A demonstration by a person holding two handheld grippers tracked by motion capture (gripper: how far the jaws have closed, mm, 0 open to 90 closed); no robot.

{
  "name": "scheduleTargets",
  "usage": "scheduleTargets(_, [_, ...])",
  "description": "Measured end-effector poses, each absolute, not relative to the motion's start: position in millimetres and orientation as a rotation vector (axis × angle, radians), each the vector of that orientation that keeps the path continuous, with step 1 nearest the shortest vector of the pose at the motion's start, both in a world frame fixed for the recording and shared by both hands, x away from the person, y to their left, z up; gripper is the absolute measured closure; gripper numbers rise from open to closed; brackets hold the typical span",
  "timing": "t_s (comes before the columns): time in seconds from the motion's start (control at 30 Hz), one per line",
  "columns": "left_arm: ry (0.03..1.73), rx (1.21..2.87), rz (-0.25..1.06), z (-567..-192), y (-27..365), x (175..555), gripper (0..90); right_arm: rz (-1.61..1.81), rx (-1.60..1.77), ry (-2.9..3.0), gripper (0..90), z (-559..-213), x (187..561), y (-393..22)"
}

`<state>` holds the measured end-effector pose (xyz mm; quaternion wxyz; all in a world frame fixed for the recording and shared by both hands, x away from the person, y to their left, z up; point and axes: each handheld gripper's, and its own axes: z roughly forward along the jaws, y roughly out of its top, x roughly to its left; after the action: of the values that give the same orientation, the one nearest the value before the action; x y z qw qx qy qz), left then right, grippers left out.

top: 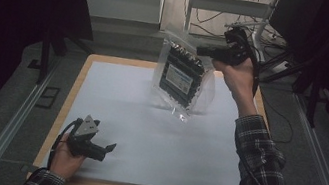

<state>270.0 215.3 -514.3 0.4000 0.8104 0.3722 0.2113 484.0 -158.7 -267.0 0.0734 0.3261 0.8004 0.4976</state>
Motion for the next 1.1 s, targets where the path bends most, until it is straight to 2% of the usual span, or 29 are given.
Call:
scheduleTargets(0.47, [0.942, 2.054, 0.533, -515, 215, 270, 0.0, 1.447, 0.960, 2.384, 89.1, -251, 497, -157])
scheduleTargets(1.1, [0.947, 2.046, 0.529, -515, 216, 270, 0.0, 1.461, 0.999, 2.353, 89.0, -277, 547, -147])
